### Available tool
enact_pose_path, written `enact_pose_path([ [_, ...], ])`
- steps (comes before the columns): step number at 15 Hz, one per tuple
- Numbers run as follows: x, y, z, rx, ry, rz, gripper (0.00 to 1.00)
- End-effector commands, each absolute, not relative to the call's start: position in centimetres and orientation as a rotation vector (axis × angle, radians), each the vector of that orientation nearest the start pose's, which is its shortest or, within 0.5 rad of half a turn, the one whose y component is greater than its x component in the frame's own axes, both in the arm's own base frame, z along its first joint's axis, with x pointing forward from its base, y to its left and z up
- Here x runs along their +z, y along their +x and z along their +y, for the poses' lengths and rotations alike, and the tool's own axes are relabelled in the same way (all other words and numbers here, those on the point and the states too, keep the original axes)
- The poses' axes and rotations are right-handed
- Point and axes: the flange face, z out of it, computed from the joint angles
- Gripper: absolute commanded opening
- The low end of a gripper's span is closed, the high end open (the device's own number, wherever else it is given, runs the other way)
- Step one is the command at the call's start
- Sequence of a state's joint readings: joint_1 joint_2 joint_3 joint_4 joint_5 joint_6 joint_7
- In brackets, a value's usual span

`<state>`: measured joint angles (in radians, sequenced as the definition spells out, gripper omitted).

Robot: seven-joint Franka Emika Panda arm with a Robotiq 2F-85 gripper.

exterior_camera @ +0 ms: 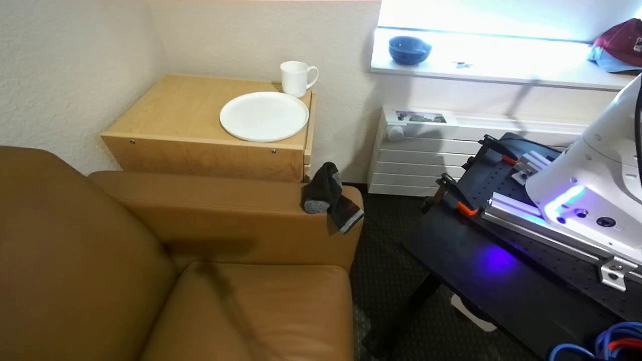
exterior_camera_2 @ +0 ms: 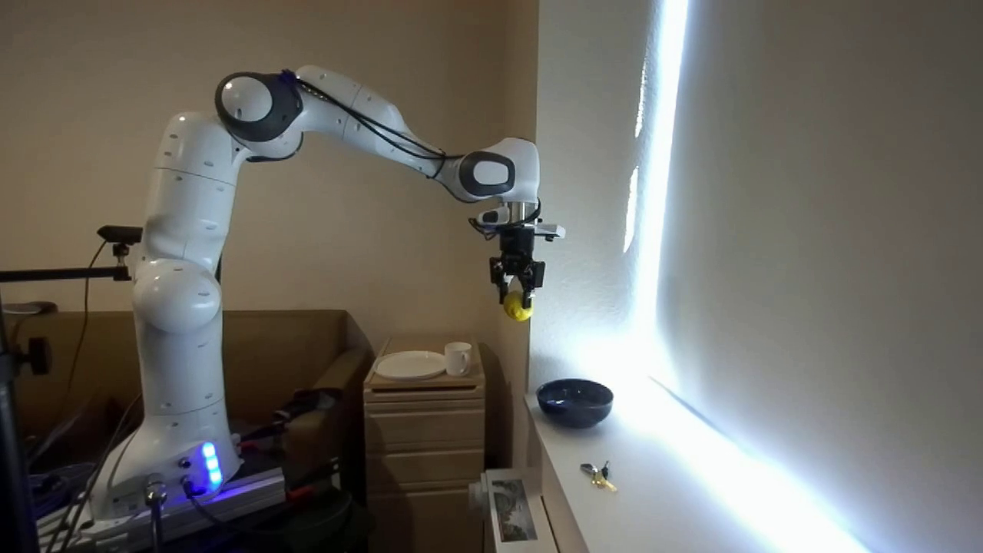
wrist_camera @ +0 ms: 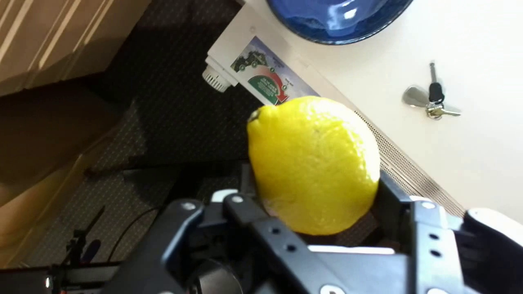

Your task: Pick the lemon from the white plate and put it in the blue bowl

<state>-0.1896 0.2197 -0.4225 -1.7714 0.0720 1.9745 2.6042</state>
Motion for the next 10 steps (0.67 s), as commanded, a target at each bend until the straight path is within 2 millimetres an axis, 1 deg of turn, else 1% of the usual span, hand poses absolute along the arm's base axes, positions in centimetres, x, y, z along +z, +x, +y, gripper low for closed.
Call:
enact_pose_path([
  [1,40.4,55.4,-38.2,-0.081,0.386,3.035,0.45],
  [2,39.3,55.6,-39.2,-0.07,0.466,3.001,0.45],
  [3,38.0,55.9,-39.6,-0.019,0.531,2.981,0.45],
  [4,37.1,57.4,-37.9,0.067,0.546,2.964,0.45],
  [5,36.9,59.6,-34.9,0.122,0.518,2.934,0.45],
  [6,36.7,56.2,-37.9,0.084,0.543,2.969,0.7],
  [7,35.9,57.9,-36.4,0.107,0.532,2.959,0.7],
  [8,35.5,59.1,-35.0,0.11,0.515,2.96,0.7],
  [9,35.5,60.0,-33.9,0.106,0.493,2.964,0.7],
  [10,35.7,60.2,-33.6,0.103,0.483,2.963,0.45],
])
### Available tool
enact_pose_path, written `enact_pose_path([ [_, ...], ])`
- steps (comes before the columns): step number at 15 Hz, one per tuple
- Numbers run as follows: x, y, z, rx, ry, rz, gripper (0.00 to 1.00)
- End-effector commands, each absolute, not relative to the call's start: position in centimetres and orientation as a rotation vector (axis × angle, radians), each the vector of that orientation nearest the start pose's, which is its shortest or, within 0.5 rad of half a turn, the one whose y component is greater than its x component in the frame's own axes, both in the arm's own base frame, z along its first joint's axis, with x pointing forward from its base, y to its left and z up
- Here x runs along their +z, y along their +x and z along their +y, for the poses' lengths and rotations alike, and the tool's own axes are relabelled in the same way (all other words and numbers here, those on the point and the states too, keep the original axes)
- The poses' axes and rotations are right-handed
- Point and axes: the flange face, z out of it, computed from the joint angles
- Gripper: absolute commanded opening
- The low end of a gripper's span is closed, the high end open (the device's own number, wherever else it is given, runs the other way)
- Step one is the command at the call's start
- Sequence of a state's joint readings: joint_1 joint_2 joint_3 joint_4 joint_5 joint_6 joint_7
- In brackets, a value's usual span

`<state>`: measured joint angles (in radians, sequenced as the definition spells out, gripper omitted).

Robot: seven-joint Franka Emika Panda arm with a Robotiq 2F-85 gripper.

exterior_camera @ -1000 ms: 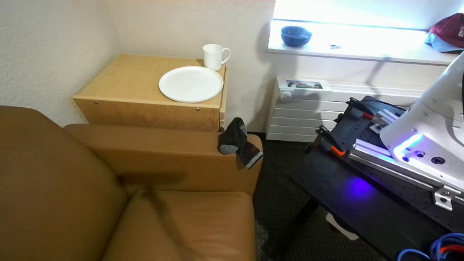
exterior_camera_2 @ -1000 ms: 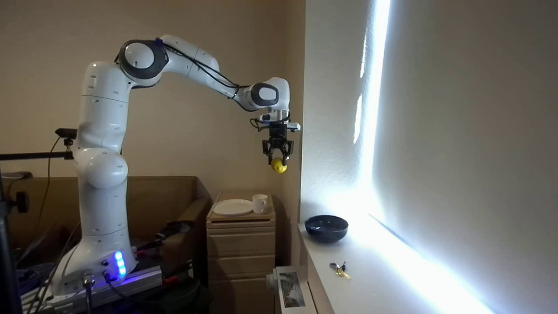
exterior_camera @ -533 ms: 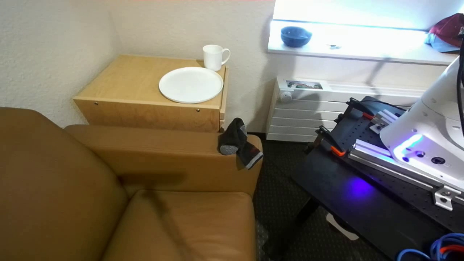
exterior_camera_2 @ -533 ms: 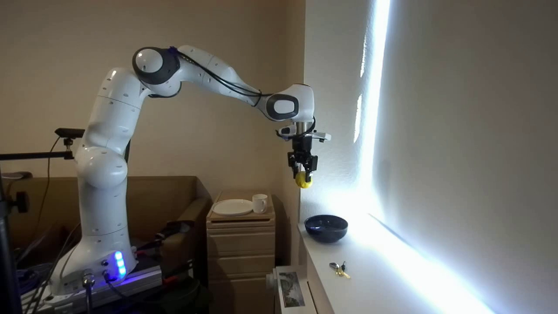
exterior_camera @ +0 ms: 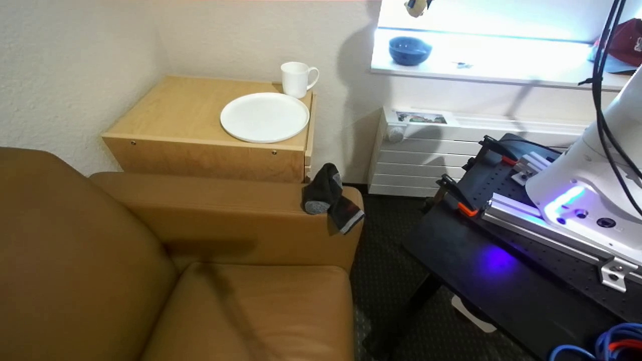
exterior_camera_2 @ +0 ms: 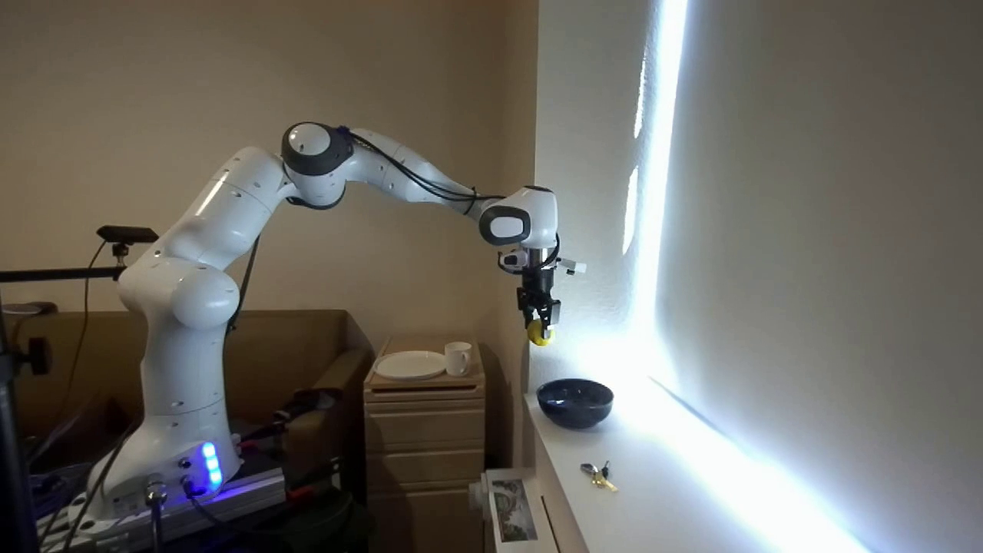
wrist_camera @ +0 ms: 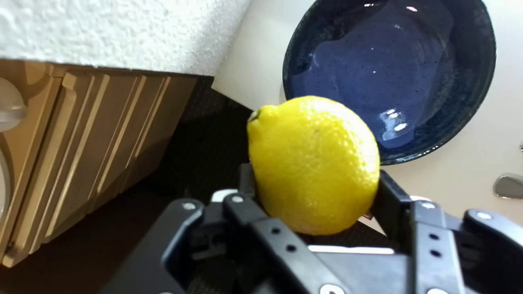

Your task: Pick the lemon from the white plate and put it in the blue bowl

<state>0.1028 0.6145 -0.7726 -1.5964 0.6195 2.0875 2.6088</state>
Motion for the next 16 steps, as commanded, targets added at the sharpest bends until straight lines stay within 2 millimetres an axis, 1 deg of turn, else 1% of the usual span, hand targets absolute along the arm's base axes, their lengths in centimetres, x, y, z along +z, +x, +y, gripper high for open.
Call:
enact_pose_path([
  [1,34.7,60.8,-33.7,0.048,0.499,2.944,0.45],
  [4,31.9,62.1,-35.3,-0.016,0.65,2.864,0.45],
  [7,28.7,61.0,-37.6,-0.027,0.821,2.771,0.45],
  [8,27.2,60.6,-38.2,-0.023,0.877,2.732,0.45],
  [10,25.3,59.9,-39.1,-0.045,0.949,2.681,0.45],
  [11,24.1,59.1,-39.6,-0.049,0.992,2.649,0.45],
  [12,23.2,58.3,-40.7,-0.058,1.024,2.631,0.45],
  [14,21.3,57.2,-41.3,-0.081,1.066,2.619,0.45],
  [15,20.3,56.6,-41.5,-0.088,1.082,2.627,0.66],
  [16,19.9,56.2,-41.7,-0.091,1.096,2.629,0.92],
])
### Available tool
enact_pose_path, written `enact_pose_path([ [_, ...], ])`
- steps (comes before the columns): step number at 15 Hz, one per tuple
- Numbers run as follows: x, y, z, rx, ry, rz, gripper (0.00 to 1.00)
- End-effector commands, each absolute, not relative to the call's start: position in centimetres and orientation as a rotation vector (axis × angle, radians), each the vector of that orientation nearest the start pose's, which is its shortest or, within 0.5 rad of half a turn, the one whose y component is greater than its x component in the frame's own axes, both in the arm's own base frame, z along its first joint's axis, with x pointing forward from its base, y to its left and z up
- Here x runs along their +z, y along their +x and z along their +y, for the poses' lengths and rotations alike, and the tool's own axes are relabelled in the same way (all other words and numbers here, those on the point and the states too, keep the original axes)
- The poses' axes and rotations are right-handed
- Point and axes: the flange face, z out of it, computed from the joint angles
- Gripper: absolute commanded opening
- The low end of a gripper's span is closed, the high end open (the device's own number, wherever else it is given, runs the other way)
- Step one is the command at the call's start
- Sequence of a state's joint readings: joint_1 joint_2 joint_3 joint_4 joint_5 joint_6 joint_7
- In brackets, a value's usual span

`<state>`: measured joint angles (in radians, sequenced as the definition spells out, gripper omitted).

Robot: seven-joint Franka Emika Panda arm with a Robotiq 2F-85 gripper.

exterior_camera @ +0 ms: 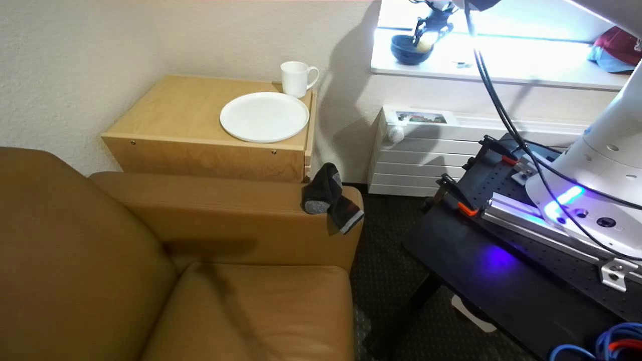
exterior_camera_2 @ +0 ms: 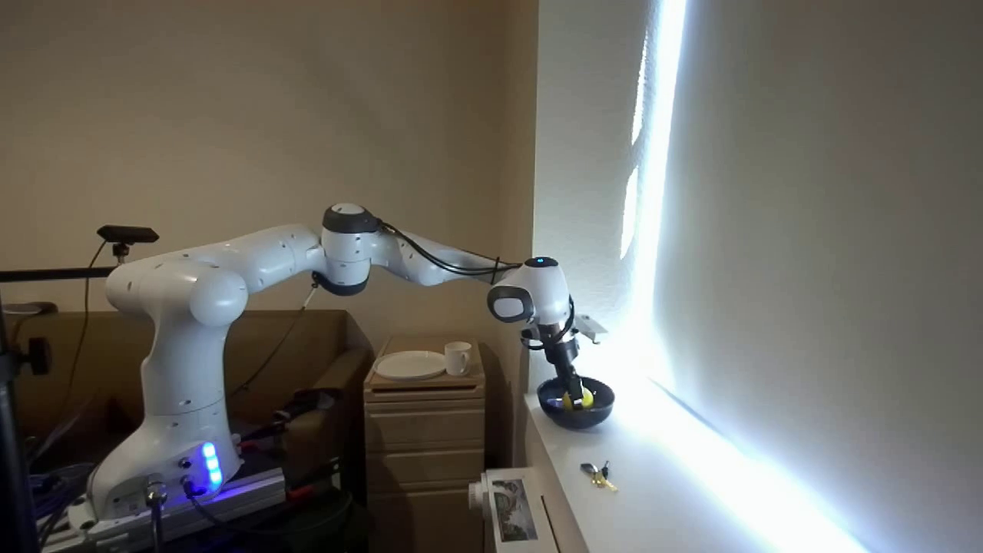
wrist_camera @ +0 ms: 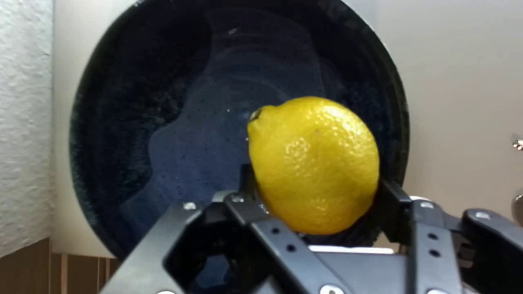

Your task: Pick the lemon from the white plate and put it in the blue bowl

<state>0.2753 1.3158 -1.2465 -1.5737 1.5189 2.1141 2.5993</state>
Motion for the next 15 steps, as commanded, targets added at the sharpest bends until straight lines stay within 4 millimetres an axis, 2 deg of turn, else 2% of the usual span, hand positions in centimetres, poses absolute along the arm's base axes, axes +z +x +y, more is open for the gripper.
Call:
enact_pose_path([
  [1,19.7,56.2,-41.7,-0.091,1.096,2.635,0.92],
  [4,20.1,56.8,-41.3,-0.048,1.089,2.61,1.0],
  [6,20.2,57.1,-41.4,-0.026,1.105,2.576,1.0],
  [7,21.0,57.5,-41.1,-0.01,1.092,2.558,1.0],
  [9,21.0,57.2,-41.4,0.003,1.119,2.534,1.0],
  [12,23.9,57.3,-41.6,0.054,1.116,2.508,1.0],
  [13,26.4,57.2,-41.7,0.073,1.092,2.506,1.0],
  [14,27.7,57.3,-42.0,0.075,1.089,2.512,1.0],
  [15,29.8,57.4,-41.7,0.126,1.074,2.506,1.0],
])
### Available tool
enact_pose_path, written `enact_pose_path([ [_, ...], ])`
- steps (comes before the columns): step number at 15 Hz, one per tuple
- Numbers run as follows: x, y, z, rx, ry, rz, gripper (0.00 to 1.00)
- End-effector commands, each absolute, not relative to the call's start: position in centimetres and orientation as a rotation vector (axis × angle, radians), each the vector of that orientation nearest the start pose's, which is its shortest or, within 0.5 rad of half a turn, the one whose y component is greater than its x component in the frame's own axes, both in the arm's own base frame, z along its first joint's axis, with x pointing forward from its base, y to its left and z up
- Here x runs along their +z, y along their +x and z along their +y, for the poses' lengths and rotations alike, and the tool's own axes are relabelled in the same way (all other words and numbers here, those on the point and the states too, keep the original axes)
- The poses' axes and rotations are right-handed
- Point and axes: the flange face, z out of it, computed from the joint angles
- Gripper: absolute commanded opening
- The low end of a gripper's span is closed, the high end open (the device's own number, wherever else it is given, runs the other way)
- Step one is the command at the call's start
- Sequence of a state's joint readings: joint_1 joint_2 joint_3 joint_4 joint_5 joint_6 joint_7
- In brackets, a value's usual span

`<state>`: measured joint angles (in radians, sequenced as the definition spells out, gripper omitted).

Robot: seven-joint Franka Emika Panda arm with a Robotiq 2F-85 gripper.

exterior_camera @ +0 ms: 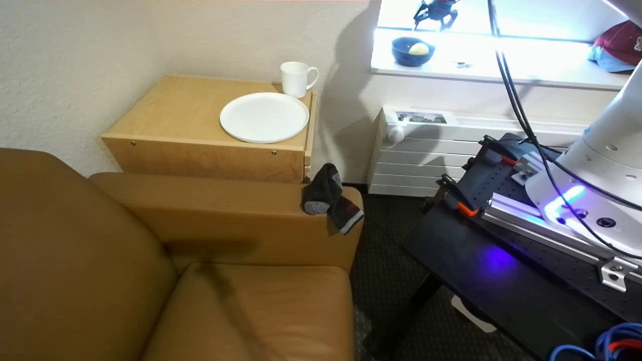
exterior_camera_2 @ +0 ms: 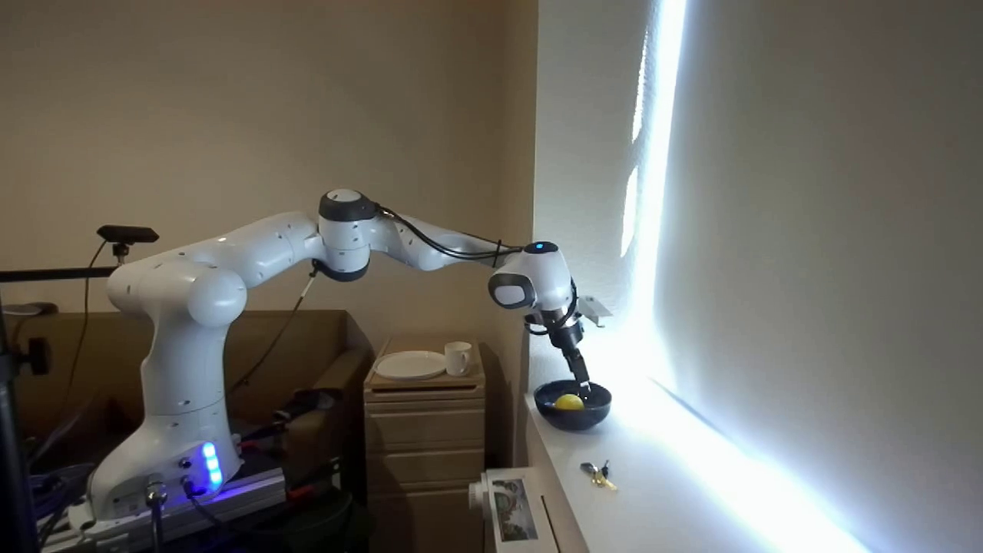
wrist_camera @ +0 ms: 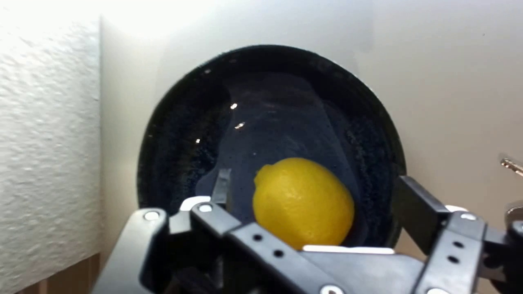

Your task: Pick the lemon from the white plate and put it in the blue bowl

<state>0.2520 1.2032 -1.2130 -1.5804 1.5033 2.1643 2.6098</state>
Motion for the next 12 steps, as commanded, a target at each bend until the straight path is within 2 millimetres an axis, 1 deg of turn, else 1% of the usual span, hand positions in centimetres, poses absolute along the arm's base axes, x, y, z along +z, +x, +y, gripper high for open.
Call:
enact_pose_path([
  [1,32.0,57.1,-41.8,0.167,1.059,2.518,1.0],
  [2,34.1,56.3,-41.8,0.199,1.049,2.557,1.0],
  [3,36.3,56.1,-41.7,0.231,1.022,2.599,1.0],
  [4,38.7,55.5,-41.5,0.257,0.998,2.654,1.0],
  [6,42.9,54.8,-40.8,0.292,0.945,2.753,1.0],
  [7,45.3,54.6,-40.7,0.304,0.878,2.795,1.0],
  [8,46.8,53.7,-39.9,0.317,0.81,2.847,1.0],
  [9,47.7,53.7,-39.5,0.316,0.74,2.883,1.0],
  [10,45.8,54.4,-40.1,0.232,0.85,2.838,1.0],
  [11,46.9,54.2,-39.9,0.229,0.83,2.844,1.0],
  [12,46.9,54.1,-39.9,0.236,0.841,2.84,1.0],
])
